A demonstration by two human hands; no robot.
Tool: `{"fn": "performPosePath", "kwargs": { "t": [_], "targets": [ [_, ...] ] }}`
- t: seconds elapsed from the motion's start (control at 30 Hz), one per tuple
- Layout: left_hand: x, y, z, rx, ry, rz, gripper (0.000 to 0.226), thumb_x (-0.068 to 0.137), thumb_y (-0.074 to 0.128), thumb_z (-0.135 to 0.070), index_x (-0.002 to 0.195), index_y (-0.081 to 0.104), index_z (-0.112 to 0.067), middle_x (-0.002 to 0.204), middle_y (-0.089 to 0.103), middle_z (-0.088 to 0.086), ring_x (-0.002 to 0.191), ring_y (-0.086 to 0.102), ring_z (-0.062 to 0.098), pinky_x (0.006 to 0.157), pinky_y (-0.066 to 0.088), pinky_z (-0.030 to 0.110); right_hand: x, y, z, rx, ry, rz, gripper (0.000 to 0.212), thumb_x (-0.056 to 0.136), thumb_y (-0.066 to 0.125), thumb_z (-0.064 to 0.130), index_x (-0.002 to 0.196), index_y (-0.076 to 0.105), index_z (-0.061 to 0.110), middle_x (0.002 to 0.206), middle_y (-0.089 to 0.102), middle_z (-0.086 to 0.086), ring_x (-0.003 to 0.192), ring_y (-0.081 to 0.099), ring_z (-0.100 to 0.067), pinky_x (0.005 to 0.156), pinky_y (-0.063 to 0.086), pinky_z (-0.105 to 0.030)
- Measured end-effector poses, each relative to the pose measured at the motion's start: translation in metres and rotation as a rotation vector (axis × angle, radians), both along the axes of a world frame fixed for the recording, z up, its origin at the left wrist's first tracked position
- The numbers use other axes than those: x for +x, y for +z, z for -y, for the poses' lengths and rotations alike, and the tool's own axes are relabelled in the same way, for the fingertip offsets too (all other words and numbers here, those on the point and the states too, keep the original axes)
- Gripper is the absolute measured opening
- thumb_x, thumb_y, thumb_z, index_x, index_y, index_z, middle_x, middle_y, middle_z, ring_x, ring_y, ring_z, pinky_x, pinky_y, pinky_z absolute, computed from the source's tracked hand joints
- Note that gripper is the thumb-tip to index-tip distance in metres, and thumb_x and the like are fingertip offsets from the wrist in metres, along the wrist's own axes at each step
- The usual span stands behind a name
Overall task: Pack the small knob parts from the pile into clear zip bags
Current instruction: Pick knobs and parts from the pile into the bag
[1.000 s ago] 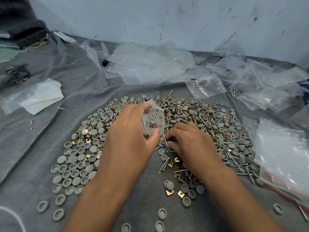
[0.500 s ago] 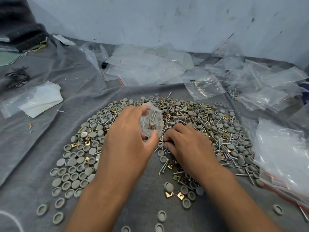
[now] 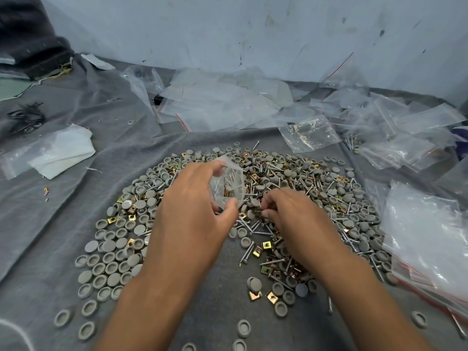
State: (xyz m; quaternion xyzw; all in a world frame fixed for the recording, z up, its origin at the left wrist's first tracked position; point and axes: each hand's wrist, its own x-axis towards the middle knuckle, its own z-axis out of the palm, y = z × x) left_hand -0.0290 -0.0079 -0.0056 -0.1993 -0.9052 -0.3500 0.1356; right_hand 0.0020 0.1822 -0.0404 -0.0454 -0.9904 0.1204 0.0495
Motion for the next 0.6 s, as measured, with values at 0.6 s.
{"fn": "performPosePath", "kwargs": {
  "t": [0.6],
  "targets": [
    [-0.001,-0.001,-0.001,0.029,-0.011,-0.018,0.043,0.082,0.075,-0.033,0.122,0.059,-0.028,0.113,0.057,-0.018,0.070,0.057,-0.003,0.074,0.041,0.019,0.001,0.018,0.007,-0.677,0.040,-0.179,0.010,0.097,0.063,0.023,0.094,0.063,0.032,0.080,0.066,0.013,0.067,0.056,0.002,0.060,0.044,-0.013]
  ]
}}
